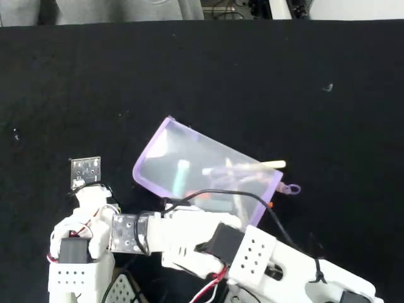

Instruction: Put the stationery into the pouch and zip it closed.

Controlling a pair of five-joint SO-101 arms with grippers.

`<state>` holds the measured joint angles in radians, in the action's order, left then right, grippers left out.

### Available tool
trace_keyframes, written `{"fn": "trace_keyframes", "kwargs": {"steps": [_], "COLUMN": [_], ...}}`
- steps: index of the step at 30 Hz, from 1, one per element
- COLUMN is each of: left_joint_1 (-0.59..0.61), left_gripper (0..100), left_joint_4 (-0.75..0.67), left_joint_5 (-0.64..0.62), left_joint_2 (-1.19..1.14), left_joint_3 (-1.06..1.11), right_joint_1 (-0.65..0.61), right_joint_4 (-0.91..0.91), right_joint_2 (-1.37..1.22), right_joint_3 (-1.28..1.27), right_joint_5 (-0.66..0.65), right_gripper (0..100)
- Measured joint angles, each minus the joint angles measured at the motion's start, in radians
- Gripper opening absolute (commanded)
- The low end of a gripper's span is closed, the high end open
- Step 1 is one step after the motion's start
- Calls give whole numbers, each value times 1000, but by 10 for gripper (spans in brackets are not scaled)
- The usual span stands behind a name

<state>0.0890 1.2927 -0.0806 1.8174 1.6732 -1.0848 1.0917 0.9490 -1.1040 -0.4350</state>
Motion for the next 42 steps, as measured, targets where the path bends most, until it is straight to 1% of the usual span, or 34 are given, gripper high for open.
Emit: {"fn": "trace_keyframes", "kwargs": {"steps": [7,12,21,23,28,37,42], "left_joint_1": [0,0,0,0,0,0,0], "left_gripper": [30,30,30,30,30,30,30], "left_joint_4": [0,0,0,0,0,0,0], "left_joint_5": [0,0,0,0,0,0,0], "left_joint_2": [0,0,0,0,0,0,0], "left_joint_3": [0,0,0,0,0,0,0], "right_joint_1": [-2,-2,-2,32,172,275,347], "right_joint_4": [-37,-40,-64,-98,-178,-284,-298], "right_joint_2": [0,0,0,0,0,0,0], "right_joint_3": [-91,-155,-178,-190,-199,-201,-201], "right_joint_5": [-2,-75,-92,-94,-97,-101,-199], "right_gripper": [304,304,304,304,304,304,304]}}
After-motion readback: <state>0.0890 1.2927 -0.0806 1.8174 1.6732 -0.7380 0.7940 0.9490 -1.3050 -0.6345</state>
